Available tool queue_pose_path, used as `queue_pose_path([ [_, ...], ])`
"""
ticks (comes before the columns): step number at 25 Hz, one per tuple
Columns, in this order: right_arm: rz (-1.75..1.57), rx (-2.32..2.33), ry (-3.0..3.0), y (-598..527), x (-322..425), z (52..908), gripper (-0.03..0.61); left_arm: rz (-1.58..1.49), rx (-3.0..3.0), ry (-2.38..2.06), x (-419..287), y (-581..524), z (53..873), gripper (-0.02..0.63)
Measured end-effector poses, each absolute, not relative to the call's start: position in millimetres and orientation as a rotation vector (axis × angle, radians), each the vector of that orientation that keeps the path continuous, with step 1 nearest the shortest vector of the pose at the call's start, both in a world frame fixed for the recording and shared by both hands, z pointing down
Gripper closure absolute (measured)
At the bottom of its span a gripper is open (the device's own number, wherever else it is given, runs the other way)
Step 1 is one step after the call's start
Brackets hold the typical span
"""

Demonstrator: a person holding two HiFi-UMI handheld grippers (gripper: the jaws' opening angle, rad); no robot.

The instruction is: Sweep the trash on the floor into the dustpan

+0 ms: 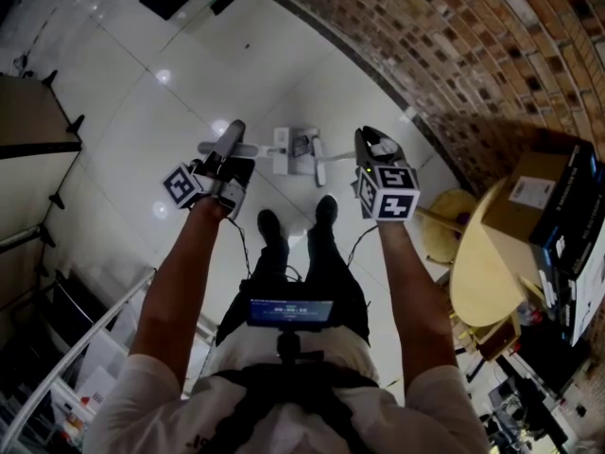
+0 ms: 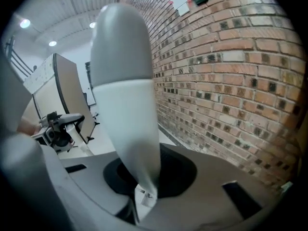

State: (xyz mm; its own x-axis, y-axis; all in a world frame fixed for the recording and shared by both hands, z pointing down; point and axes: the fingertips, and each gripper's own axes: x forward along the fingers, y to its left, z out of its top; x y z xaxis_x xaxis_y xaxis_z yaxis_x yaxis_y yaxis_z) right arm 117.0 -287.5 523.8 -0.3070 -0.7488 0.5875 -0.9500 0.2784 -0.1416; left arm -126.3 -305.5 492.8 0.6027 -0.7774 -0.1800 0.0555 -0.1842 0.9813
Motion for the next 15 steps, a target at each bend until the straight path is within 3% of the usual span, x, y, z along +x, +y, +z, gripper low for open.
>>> queue_pose_path([
  [15, 0.57, 1.655, -2.152, -255.4, 169.4, 468.0, 0.543, -0.876, 1.608, -0.566, -124.5, -300.6, 475.4, 0.613],
])
